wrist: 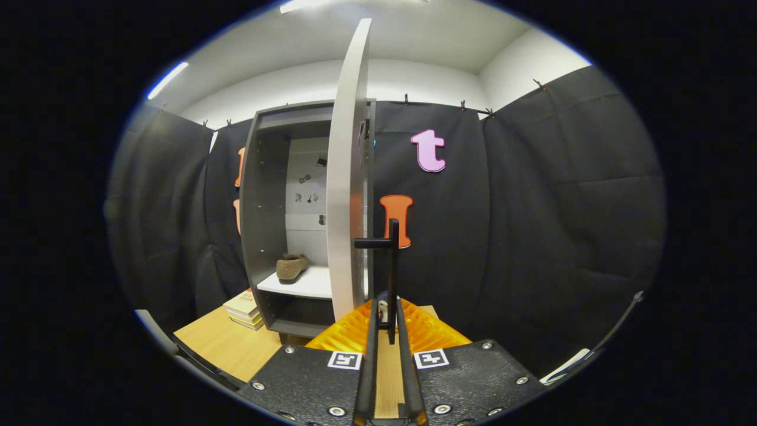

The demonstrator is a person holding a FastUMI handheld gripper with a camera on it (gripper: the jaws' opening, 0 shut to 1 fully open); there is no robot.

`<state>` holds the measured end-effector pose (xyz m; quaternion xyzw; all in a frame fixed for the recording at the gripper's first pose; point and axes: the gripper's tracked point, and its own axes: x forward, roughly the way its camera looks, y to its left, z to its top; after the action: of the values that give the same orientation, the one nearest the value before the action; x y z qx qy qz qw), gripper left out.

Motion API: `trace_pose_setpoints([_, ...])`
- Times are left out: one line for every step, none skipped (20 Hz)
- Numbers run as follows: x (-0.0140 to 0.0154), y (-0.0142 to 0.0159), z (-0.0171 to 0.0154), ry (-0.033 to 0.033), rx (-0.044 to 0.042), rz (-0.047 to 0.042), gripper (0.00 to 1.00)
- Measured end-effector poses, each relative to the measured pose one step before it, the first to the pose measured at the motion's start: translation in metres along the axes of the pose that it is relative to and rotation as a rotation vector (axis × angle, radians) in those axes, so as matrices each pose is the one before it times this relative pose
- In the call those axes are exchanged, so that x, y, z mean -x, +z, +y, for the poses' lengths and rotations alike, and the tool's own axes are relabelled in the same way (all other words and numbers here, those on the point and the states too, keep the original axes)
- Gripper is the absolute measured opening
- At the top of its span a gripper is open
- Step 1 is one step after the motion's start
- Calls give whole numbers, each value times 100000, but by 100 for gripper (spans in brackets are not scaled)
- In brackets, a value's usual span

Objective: Open the shoe cabinet door, grab the shoes and put them into the shoe cabinet, then close the shoe cabinet door.

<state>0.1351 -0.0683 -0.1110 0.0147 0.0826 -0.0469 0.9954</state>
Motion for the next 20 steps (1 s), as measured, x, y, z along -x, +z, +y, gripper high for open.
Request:
trace_pose_setpoints([163, -18, -209, -2555, -821, -210, 23])
trace_pose_setpoints([330, -139, -235, -2917, -726, 774, 26])
trace_pose_setpoints([171, -182, -126, -2769, -631, 279, 33])
trace_pose_setpoints([247, -150, 453, 40, -1283, 771, 41])
trace_pose_setpoints([258, -330, 392, 261, -1409, 1332, 48])
trace_pose_setpoints([242, -288, 367, -422, -335, 689, 52])
trace_pose_setpoints([8, -173, -171, -1771, 1034, 94, 59])
trace_pose_setpoints([113, -168, -278, -2296, 1852, -318, 62])
trace_pose_setpoints([-23, -135, -218, -1958, 2024, -770, 68])
trace_pose_setpoints([-132, -131, -89, -1419, 1555, 233, 69])
trace_pose_setpoints([37, -416, 334, 187, 279, 1208, 73])
trace_pose_setpoints([146, -354, 262, 1253, -690, 441, 75])
trace_pose_setpoints([56, -453, 516, 1990, -655, 661, 77])
trace_pose_setpoints([367, -500, 1062, 1735, -157, 1040, 78])
trace_pose_setpoints([4, -588, 670, 1109, -112, 815, 79])
trace_pose_setpoints([-155, -342, 726, 1468, -837, -188, 80])
trace_pose_setpoints([-198, -114, 607, 2123, -1710, -1185, 80])
trace_pose_setpoints([-539, 183, 752, 1982, -1730, -2996, 80])
trace_pose_setpoints([-950, 147, 750, 1579, -1182, -3944, 80])
trace_pose_setpoints([-689, -212, 344, 360, -285, -2307, 80])
